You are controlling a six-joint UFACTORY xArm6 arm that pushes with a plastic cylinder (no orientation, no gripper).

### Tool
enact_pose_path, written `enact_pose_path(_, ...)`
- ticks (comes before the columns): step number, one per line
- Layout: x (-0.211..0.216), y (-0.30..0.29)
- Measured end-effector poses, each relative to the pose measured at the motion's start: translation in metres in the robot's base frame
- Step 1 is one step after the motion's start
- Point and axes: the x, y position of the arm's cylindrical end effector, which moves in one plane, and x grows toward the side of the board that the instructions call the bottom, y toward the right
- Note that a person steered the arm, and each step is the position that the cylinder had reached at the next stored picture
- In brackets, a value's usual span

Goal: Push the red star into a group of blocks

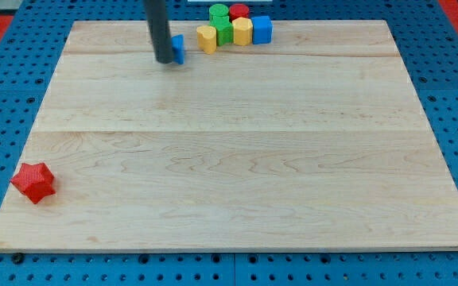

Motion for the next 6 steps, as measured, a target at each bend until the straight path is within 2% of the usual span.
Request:
enact_pose_path(2, -0.039, 0.039)
enact_pose_path(3, -0.011, 0.014)
enact_pose_path(4, 0.057, 0.002)
enact_pose_path(6, 0.262, 0.0)
